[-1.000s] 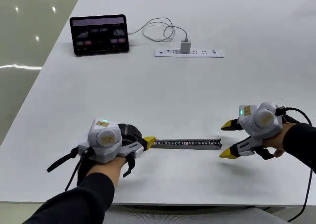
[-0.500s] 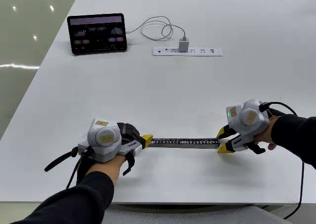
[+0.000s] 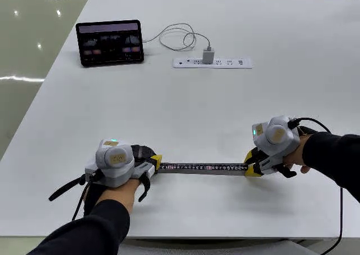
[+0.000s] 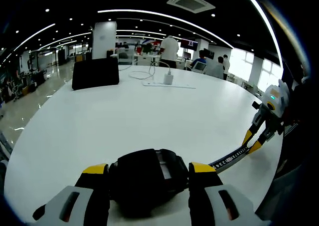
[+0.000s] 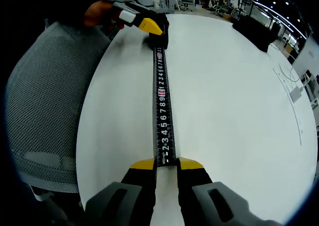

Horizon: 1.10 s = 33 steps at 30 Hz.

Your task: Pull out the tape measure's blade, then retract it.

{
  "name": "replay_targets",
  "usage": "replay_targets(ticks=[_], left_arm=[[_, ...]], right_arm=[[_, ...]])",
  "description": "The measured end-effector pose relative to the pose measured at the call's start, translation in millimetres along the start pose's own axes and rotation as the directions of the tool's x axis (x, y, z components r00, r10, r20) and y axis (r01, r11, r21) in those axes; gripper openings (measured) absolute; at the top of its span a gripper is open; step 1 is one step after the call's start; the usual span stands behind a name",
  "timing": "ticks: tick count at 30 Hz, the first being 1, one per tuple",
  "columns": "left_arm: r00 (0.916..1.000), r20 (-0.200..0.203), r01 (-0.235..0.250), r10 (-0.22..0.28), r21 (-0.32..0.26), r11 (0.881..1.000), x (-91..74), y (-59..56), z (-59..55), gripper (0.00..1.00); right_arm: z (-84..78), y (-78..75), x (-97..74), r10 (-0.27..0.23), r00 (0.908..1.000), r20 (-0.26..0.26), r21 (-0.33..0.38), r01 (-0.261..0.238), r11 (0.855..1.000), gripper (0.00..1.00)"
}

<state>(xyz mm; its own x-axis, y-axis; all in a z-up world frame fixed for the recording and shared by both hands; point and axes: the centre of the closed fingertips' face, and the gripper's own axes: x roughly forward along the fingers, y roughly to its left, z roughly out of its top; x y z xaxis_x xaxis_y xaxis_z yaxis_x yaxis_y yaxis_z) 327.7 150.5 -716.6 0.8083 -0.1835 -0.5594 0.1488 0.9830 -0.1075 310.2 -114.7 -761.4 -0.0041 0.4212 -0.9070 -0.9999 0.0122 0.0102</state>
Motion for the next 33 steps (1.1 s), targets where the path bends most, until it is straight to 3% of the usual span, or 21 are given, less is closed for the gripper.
replay_targets(ticks=[3,5,10,14,21,33], left_arm=[[1.0,-0.009,-0.003,0.003,0.019,1.0,0.1,-0.9,-1.1,0.6],[0.9999,-0.015,-0.002,0.003,0.022,1.0,-0.2,-0.9,-1.6,0.6],[0.9995,-0.03,-0.005,0.006,0.033,0.999,0.0,-0.9,-2.0,0.59],[0.9992,-0.036,-0.016,0.019,0.065,0.998,0.4,-0.8,-2.4,0.58],[0.9991,-0.039,-0.015,0.018,0.062,0.998,1.1,0.3,-3.6,0.57],[0.999,-0.044,-0.01,0.012,0.056,0.998,0.6,0.4,-4.6,0.57]], right_arm=[[1.4,0.6,0.1,-0.008,0.9999,-0.014,-0.014,0.008,1.0,0.12],[8.1,-1.2,2.1,-0.026,0.9996,0.011,-0.082,0.027,0.996,0.13],[8.4,0.4,2.9,-0.005,0.9995,-0.031,-0.036,0.004,0.999,0.11],[7.4,-1.2,2.9,-0.004,0.9999,-0.016,0.008,0.004,1.0,0.1],[8.7,-0.4,3.4,-0.003,1.0,-0.004,0.001,0.003,1.0,0.1],[38.0,1.8,19.3,0.001,0.9993,0.037,-0.003,0.0,1.0,0.1]])
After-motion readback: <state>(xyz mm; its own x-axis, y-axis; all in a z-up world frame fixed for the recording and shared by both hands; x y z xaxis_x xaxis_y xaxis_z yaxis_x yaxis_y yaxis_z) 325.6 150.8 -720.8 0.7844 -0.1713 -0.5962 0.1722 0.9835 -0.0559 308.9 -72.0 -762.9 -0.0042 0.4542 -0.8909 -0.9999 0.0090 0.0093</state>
